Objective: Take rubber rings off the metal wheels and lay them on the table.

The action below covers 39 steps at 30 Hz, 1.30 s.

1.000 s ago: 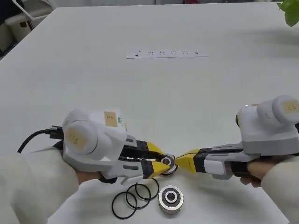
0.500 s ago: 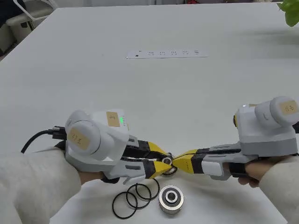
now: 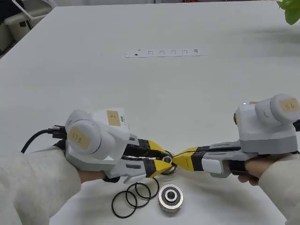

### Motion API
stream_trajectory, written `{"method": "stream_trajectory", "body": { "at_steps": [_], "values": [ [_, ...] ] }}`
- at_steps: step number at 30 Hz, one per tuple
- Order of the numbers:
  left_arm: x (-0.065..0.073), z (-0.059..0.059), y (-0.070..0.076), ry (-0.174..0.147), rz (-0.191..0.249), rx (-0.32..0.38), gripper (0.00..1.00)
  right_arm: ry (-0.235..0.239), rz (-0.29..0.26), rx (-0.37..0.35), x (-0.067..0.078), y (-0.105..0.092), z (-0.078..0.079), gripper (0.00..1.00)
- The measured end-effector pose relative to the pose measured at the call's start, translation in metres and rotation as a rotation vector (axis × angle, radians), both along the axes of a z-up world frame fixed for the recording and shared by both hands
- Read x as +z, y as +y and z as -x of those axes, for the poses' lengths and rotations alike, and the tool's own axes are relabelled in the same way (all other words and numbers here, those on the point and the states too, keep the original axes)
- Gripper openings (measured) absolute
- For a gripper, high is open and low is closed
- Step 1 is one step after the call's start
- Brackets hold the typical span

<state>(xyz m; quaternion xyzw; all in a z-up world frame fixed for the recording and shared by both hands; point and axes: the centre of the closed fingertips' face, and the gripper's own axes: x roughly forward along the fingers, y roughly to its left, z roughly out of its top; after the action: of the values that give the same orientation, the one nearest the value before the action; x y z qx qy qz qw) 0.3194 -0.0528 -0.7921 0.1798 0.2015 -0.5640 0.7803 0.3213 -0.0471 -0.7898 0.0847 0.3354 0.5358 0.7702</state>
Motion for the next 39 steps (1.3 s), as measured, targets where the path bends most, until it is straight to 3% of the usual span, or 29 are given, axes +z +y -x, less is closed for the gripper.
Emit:
{"method": "stream_trajectory", "body": {
  "at_steps": [4,14,22,29,39],
  "values": [
    [0.003,0.001,0.002,-0.013,-0.008,-0.012,0.15,-0.001,-0.001,-0.002,0.002,0.000,0.000,0.00],
    [0.023,0.006,0.010,0.015,0.043,-0.005,0.27,-0.003,-0.002,-0.011,0.006,-0.006,-0.002,0.00],
    [0.040,0.016,0.025,-0.013,0.024,-0.018,0.36,-0.012,0.000,-0.010,0.011,-0.007,-0.001,0.00],
    [0.062,0.023,0.039,-0.033,0.024,0.006,0.54,-0.020,-0.004,-0.008,0.018,-0.007,0.001,0.00],
    [0.085,0.029,0.061,-0.054,0.027,0.046,0.63,-0.036,-0.005,-0.002,0.028,-0.008,0.002,0.00]
  ]
}}
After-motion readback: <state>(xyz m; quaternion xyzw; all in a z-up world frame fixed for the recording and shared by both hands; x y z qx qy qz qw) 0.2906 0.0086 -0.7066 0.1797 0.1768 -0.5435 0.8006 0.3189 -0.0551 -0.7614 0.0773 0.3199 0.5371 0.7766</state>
